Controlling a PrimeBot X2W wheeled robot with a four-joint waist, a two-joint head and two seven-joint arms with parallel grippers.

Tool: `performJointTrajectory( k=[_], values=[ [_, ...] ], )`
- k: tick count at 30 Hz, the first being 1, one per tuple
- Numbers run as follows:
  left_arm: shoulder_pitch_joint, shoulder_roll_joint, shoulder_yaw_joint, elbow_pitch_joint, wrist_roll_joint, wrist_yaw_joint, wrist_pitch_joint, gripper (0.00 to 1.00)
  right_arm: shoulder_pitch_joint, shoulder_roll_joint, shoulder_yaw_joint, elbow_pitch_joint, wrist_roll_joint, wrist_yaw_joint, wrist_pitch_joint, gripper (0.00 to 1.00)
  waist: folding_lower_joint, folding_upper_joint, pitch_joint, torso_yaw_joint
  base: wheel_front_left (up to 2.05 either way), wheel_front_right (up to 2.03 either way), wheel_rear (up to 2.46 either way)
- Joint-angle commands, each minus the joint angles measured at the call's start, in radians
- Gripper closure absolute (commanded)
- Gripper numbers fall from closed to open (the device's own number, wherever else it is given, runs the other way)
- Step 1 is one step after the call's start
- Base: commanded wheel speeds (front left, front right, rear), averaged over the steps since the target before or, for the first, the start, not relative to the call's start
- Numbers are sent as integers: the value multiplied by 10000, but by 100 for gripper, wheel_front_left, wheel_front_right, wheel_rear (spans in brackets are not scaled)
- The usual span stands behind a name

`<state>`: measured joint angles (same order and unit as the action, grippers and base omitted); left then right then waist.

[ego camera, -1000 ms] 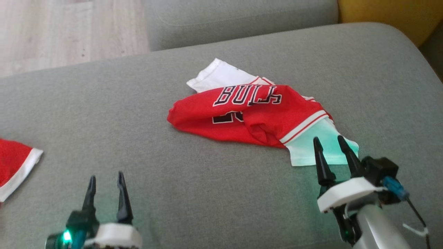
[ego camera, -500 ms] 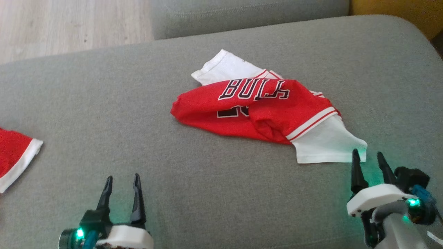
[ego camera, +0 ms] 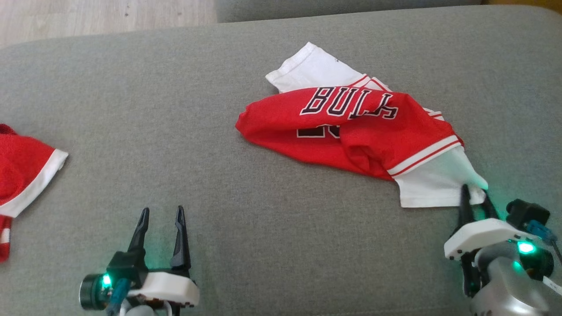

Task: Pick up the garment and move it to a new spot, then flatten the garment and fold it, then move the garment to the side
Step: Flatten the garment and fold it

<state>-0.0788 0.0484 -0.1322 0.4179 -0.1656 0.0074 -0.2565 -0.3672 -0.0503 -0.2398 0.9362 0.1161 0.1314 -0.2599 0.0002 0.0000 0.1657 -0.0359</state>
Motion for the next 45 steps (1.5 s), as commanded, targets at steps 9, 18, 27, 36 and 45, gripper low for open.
performJointTrajectory(
  k=[9, 18, 27, 36, 45],
  values=[
    [-76, 19, 90, -86, -117, -89, -53, 0, -51, 1, 1671, -2353, 1003, -7, -19, 100, -2, 0, -650, 58, 0, 0, 0],
    [372, 19, -425, 134, -345, -126, -53, 0, -2590, 1, 5635, -6370, 3567, -7, -19, 100, -2, 0, -1494, 874, 0, 0, 0],
    [743, 18, -1141, 457, -539, -155, -53, 0, -6342, -1, 5720, -5607, 4198, -7, -19, 100, -2, 0, -1781, 2863, 0, 0, 0],
    [1103, 18, -866, 477, -705, 23, -53, 0, -6904, -109, 3227, -3307, 2321, -7, -19, 100, -2, 0, -1665, 2924, 0, 0, 0],
    [282, 18, -1124, 287, -732, -137, -53, 0, -4036, -1778, 315, -610, -231, -7, -19, 33, -2, 0, -942, 1703, 0, 0, 0]
  ],
)
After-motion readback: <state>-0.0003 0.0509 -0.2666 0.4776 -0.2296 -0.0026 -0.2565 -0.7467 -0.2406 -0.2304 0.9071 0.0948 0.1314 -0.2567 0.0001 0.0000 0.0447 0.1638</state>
